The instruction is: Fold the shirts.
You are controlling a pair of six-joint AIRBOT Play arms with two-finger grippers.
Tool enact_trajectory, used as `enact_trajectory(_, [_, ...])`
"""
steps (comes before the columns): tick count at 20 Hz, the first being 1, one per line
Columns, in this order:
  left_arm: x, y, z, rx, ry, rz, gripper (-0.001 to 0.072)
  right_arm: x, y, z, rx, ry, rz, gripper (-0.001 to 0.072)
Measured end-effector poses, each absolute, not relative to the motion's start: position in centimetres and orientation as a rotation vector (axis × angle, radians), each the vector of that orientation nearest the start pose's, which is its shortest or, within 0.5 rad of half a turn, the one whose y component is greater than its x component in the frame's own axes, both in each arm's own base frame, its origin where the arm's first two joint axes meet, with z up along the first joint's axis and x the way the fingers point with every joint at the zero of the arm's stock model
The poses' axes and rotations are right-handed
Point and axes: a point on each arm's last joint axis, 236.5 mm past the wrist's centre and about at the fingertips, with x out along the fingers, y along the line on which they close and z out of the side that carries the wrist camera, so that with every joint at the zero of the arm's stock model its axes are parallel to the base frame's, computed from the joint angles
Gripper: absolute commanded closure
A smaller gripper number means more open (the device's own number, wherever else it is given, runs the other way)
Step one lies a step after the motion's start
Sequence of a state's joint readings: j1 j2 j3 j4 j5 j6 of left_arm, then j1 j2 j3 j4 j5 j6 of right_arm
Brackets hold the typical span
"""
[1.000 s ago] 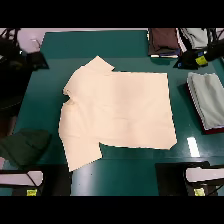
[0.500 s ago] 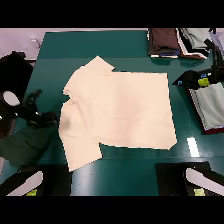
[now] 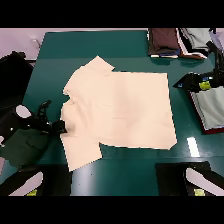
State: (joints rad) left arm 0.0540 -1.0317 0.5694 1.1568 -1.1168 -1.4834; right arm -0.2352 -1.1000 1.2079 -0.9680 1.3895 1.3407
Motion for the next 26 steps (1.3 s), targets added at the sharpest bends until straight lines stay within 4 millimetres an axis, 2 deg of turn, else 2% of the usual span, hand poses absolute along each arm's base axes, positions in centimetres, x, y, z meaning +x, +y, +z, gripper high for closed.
enact_trajectory(3, [24.1,-7.8,-7.0,-0.388,1.495,-0.200,0.0685,33.1,3.2,9.4,0.442,1.179,0.308,0.0367])
enact_trajectory(4, [24.7,-7.9,-6.4,-0.382,1.477,-0.208,0.0686,31.6,2.0,7.7,0.446,1.226,0.260,0.0353])
enact_trajectory(5, [25.5,-8.1,-5.6,-0.376,1.454,-0.219,0.0685,30.0,0.8,6.0,0.450,1.275,0.205,0.0225])
enact_trajectory(6, [26.1,-8.2,-4.9,-0.369,1.435,-0.231,0.0685,27.9,-0.4,3.9,0.457,1.336,0.152,0.0197])
enact_trajectory(8, [27.2,-8.3,-3.5,-0.359,1.401,-0.247,0.0686,23.5,-1.5,0.1,0.503,1.460,0.074,0.0203])
enact_trajectory(11, [28.1,-8.4,-2.4,-0.350,1.370,-0.257,0.0685,18.2,-0.2,-4.5,0.610,1.613,0.043,0.0232])
enact_trajectory(12, [28.3,-8.5,-2.2,-0.350,1.364,-0.260,0.0685,17.1,0.6,-5.7,0.646,1.647,0.050,0.0271])
enact_trajectory(13, [28.4,-8.5,-2.1,-0.349,1.361,-0.262,0.0685,16.4,1.5,-6.7,0.672,1.674,0.060,0.0271])
enact_trajectory(15, [28.5,-8.5,-1.9,-0.347,1.357,-0.264,0.0685,15.8,3.0,-8.0,0.699,1.712,0.084,0.0275])
enact_trajectory(16, [28.6,-8.5,-1.9,-0.346,1.355,-0.265,0.0685,15.6,3.8,-8.4,0.701,1.740,0.098,0.0315])
enact_trajectory(19, [28.5,-8.5,-1.8,-0.344,1.359,-0.269,0.0686,15.7,5.5,-9.3,0.647,1.790,0.150,0.0639])
enact_trajectory(20, [28.4,-8.5,-1.7,-0.339,1.363,-0.274,0.0686,16.2,5.9,-9.5,0.613,1.788,0.167,0.0696])
enact_trajectory(22, [28.7,-8.6,-0.8,-0.328,1.342,-0.285,0.0686,18.2,6.3,-9.1,0.528,1.738,0.194,0.0696])
enact_trajectory(23, [29.1,-8.6,0.3,-0.320,1.313,-0.291,0.0686,19.5,6.4,-8.4,0.484,1.698,0.208,0.0696])
enact_trajectory(24, [29.8,-8.6,2.2,-0.308,1.260,-0.299,0.0686,21.0,6.7,-6.8,0.447,1.644,0.234,0.0696])
enact_trajectory(26, [31.4,-8.6,7.8,-0.275,1.108,-0.316,0.0686,24.6,7.0,-2.2,0.380,1.488,0.278,0.0696])
